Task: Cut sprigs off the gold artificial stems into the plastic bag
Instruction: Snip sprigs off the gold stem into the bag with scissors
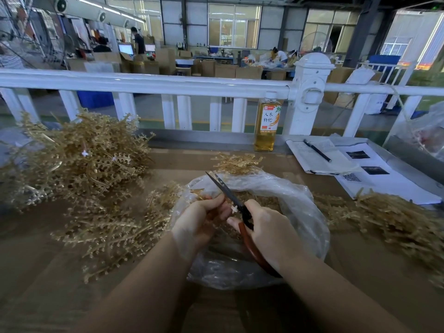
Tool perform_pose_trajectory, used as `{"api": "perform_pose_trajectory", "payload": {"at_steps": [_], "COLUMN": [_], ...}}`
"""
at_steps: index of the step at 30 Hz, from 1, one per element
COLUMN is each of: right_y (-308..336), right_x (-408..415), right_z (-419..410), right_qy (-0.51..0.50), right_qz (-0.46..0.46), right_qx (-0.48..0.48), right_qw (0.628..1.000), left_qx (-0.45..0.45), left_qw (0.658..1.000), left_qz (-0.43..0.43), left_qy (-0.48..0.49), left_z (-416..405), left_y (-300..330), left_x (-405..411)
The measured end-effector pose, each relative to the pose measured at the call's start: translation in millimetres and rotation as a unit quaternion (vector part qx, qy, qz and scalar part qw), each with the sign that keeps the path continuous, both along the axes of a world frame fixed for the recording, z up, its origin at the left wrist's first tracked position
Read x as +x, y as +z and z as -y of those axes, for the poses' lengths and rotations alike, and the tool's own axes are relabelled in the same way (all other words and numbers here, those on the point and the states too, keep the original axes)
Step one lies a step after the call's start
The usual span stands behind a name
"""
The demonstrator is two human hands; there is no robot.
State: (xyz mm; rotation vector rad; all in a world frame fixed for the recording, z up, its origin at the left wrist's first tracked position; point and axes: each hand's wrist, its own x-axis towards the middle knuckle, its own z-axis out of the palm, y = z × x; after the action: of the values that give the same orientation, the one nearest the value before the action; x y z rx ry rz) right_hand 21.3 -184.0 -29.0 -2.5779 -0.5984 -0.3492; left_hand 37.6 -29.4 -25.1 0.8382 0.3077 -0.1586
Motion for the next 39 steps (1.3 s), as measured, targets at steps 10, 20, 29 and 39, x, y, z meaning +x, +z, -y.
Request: {"api": "perform_pose_trajectory", "payload": {"at_steps": [10, 20, 29, 39], "right_y": [-0.4, 2.3, 4.6, 5.4], "right_x": [-2.3, -4.0, -3.7, -2.7], "right_z": [2.5, 1.4, 1.4, 3.4], "right_qy": [0.001, 0.001, -0.004, -0.008], "right_qz": [0.005, -0.016, -0.013, -0.023], "right_qx": [-0.013, -0.015, -0.004, -0.004], "right_qw": [1.0, 1.0, 1.0, 1.0], "left_qx": [0.009, 0.042, 0.064, 0.07], "left_qw": [1.0, 0.998, 0.996, 0.997], "left_qz": [0.008, 0.034, 0.041, 0.017], "left_qy": [-0.002, -0.024, -0.043, -0.03], "left_z": [1.8, 3.3, 6.0, 7.1], "left_y": [-0.1, -2.0, 0.9, -1.5], "left_x": [2.2, 1.1, -0.4, 1.1]}}
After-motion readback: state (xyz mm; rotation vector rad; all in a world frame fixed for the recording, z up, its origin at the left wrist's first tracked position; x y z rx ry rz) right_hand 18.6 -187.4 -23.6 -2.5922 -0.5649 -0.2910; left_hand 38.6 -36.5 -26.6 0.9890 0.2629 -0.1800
